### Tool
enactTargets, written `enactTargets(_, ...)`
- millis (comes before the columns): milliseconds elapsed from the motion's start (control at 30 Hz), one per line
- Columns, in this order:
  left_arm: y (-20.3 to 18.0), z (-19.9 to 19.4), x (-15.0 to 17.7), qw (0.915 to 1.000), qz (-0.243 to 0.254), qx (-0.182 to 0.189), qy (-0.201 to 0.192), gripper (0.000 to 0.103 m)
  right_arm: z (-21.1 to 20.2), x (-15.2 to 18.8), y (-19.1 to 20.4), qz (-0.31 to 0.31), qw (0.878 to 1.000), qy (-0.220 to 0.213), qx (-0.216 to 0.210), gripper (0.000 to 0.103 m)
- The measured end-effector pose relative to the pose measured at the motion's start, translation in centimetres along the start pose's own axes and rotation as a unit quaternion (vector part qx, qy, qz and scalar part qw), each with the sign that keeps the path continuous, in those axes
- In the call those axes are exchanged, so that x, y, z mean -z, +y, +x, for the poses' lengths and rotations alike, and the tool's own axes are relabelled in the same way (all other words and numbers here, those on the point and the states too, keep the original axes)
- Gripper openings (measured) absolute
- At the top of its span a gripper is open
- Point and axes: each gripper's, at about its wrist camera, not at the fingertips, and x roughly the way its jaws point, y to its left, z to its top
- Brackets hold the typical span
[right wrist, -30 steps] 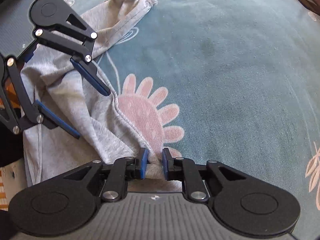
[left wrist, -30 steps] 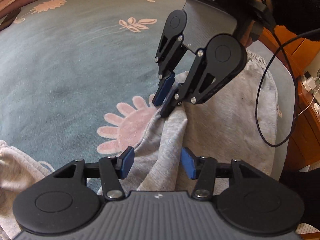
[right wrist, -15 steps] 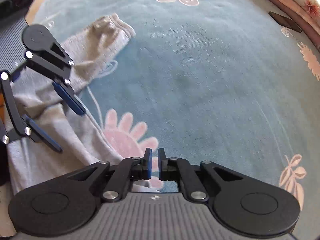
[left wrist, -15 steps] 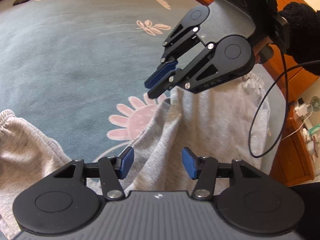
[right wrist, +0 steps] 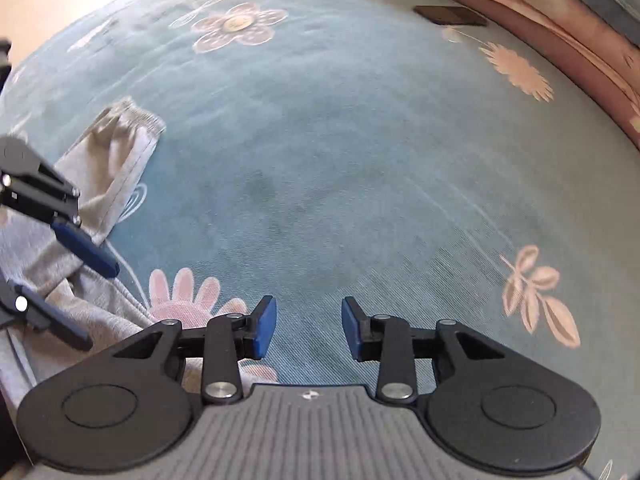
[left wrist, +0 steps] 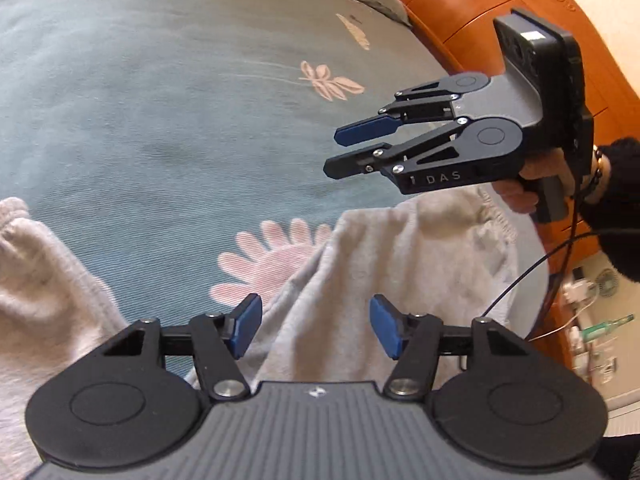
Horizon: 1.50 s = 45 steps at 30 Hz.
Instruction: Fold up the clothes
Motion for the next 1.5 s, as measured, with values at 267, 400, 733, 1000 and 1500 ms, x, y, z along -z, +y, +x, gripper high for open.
enactTargets(267,-1.8,6.7,-2.0,0.9937,0.042,0.050,0.091,0.061,-2.7,6.9,-2.9,0.109,0.993,0.008,0.037,0.045)
enactTargets(400,-2.8,7.5,-2.0,0.9908,0.046,0.064,0.110,0.061,-3.6,9.6,-3.1,0.143,0.989,-0.001,0.034,0.045)
enactTargets(733,-0.1,11.1,-4.2,0.9748,-0.085,0.169,0.119,0.077,-3.9,10.9,-3.3,0.174,0.984,-0.032,-0.021,0.049)
enactTargets(1000,3.5,13.1,-5.6,0.9295,-0.251,0.269,0.024,0.077,-5.0,13.4,-5.5,0.240,0.969,-0.051,0.006,0.051)
enactTargets(1500,1.2,12.3,-3.1,0.9241,-0.241,0.294,0.041,0.082,-4.7,13.3,-8.2,0.229,0.971,-0.059,-0.020,0.048)
